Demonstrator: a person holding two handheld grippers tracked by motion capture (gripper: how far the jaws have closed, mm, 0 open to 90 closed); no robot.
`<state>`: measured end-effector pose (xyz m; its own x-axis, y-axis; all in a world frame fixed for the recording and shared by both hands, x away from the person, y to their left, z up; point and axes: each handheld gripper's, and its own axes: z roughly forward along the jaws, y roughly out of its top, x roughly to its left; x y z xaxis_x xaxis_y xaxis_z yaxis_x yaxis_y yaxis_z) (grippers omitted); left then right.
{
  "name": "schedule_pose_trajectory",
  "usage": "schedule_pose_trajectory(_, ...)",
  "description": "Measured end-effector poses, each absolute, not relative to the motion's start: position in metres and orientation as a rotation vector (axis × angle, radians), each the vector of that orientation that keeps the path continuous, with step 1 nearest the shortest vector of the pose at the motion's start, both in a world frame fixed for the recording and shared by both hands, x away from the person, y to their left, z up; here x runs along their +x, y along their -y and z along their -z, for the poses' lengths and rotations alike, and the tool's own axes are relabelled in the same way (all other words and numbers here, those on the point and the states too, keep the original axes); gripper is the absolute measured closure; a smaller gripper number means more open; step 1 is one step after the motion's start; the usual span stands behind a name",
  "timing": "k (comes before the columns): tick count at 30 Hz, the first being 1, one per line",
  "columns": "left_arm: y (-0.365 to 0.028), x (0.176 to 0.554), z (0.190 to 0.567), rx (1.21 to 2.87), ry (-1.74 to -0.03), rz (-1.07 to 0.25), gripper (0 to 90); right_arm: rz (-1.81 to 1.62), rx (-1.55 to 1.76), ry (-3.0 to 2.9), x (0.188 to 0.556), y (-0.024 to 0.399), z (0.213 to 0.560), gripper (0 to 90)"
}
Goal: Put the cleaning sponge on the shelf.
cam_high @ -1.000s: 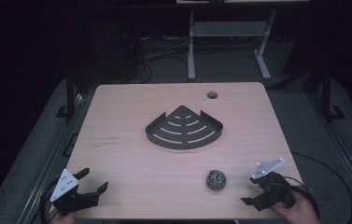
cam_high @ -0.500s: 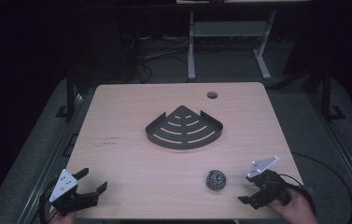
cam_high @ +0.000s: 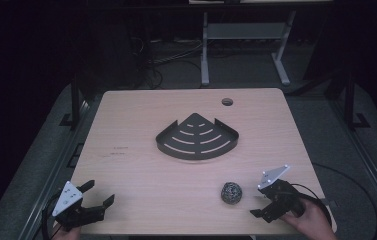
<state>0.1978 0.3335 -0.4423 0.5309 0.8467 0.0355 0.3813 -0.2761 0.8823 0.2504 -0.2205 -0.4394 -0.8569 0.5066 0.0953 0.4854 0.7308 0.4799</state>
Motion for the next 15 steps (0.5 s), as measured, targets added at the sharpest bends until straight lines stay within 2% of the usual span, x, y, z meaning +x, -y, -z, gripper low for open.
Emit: schedule_pose_trajectory(15, -0.335, 0.198, 0.442, 1.865, -1.011, -0.650, 13.3, -0.764, 0.786, -2.912, 0.258, 0.209, 0.440, 18.1)
